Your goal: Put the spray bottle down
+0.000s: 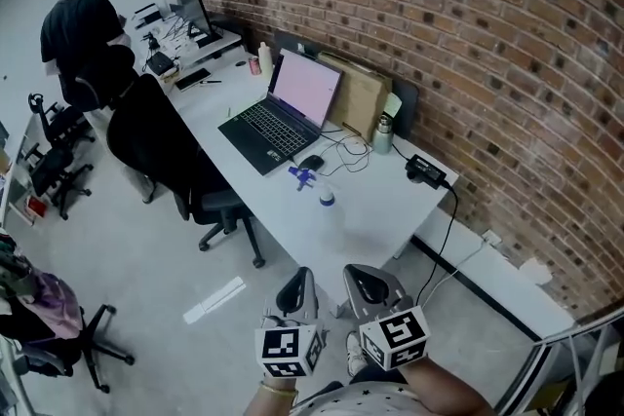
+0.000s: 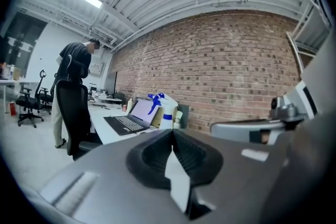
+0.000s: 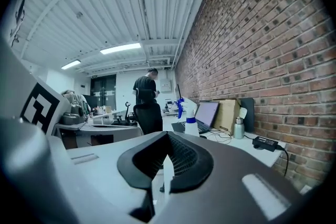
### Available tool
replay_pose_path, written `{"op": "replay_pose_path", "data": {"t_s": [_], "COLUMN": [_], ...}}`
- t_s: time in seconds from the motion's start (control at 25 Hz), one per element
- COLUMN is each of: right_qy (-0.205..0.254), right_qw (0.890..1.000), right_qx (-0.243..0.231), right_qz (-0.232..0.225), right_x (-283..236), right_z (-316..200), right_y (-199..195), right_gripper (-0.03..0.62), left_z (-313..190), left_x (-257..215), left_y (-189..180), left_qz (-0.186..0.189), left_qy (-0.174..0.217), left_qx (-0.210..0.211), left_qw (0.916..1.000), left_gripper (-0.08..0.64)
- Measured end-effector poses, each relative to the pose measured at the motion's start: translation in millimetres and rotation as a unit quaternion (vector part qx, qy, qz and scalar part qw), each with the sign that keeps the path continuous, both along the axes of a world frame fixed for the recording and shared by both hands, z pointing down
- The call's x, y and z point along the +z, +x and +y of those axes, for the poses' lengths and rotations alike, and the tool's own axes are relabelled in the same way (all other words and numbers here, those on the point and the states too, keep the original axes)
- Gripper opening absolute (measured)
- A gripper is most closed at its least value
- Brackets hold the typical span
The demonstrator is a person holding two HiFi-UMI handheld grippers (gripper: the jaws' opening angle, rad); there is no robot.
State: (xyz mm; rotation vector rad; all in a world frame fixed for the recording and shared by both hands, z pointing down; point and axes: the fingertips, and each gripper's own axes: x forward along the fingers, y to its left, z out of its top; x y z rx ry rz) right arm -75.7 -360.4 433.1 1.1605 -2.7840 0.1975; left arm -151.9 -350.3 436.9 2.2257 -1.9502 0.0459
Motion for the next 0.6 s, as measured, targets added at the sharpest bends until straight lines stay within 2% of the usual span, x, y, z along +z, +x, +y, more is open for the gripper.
{"op": "replay_pose_path", "data": {"t_s": [0.6], "right_qy": [-0.004], "right_qw": [1.0], "right_qx": [0.02], "right_qz": [0.007], "right_x": [12.6], "right_z": [73.0], "right_y": [-2.5], "right_gripper": [-0.002], "left_z": [71.5], "left_x": [-0.1], "left_y": [-6.4], "left_qz": [-0.02], "left_qy": [-0.005], "left_qx": [0.004], "left_qw": [0.9998], "left_gripper": [0.008]}}
